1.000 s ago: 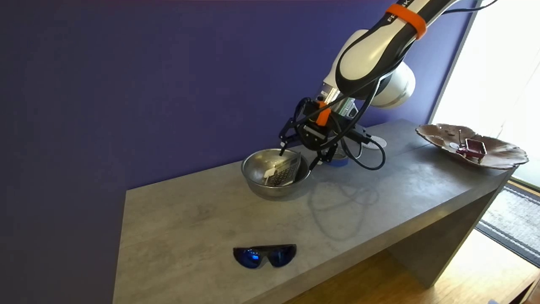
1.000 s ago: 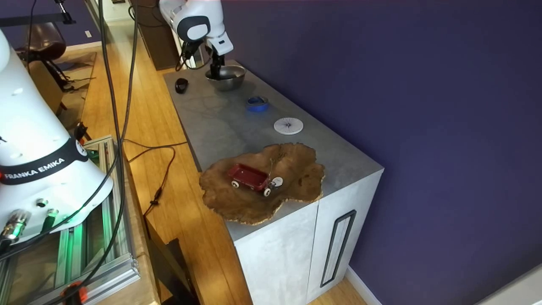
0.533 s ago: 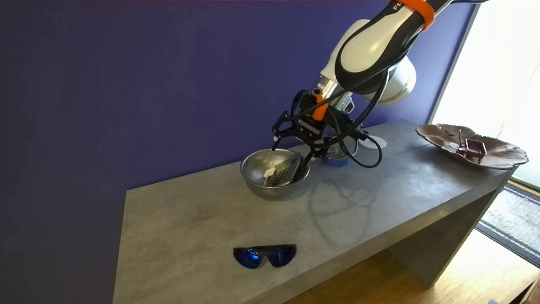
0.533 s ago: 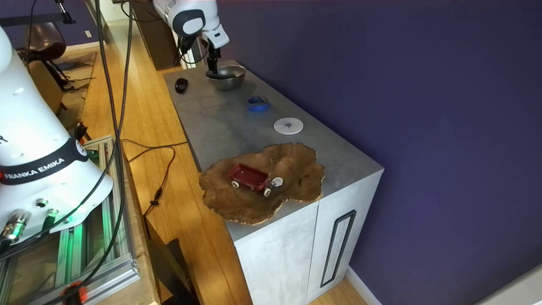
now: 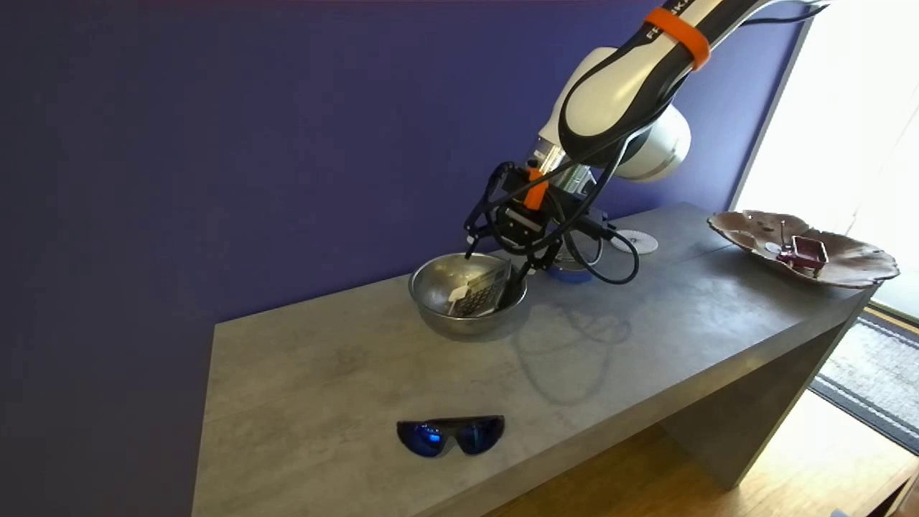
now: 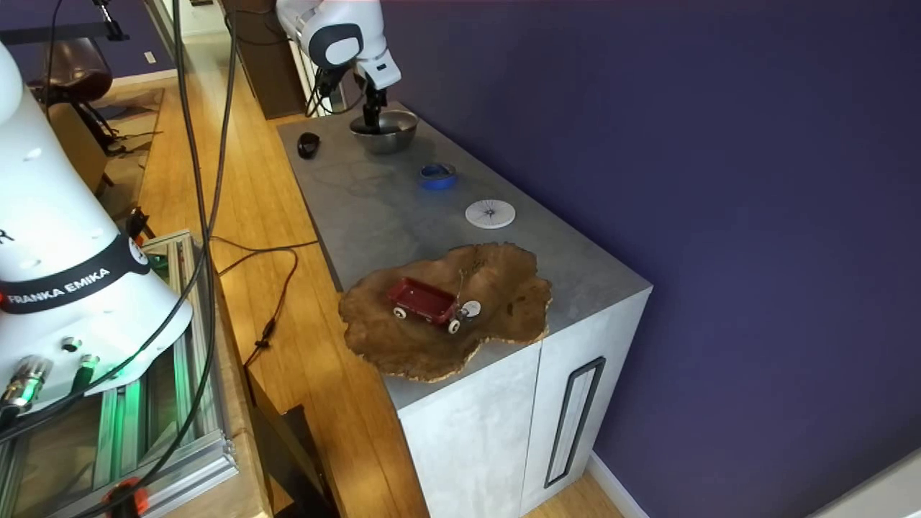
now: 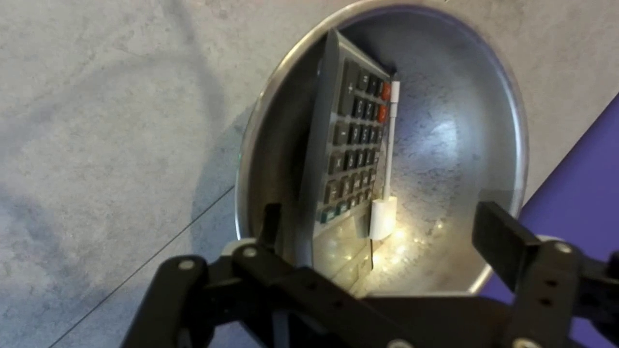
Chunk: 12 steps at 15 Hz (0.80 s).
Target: Put the calculator on the blue tape
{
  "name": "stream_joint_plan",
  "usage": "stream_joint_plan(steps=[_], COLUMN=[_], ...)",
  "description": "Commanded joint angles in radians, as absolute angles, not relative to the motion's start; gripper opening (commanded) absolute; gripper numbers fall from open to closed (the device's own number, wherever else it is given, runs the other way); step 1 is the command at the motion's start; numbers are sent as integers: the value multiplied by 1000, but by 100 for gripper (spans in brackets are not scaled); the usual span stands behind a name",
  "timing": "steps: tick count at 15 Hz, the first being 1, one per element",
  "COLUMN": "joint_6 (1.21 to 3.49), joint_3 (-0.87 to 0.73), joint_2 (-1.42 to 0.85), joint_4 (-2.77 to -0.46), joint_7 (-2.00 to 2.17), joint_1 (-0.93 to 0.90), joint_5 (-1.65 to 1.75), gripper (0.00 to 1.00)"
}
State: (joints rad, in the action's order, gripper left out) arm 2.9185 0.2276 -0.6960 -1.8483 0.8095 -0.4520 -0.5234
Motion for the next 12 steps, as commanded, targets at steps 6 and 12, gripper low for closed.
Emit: stream_joint_plan(steps=[6, 12], joint_6=[2793, 2869], joint_3=[239, 221], joint_2=[-798, -798], joint_4=[-1701, -1701], joint_7=[866, 868], joint_1=[-447, -463], joint_5=[-504, -498], gripper=[66, 23])
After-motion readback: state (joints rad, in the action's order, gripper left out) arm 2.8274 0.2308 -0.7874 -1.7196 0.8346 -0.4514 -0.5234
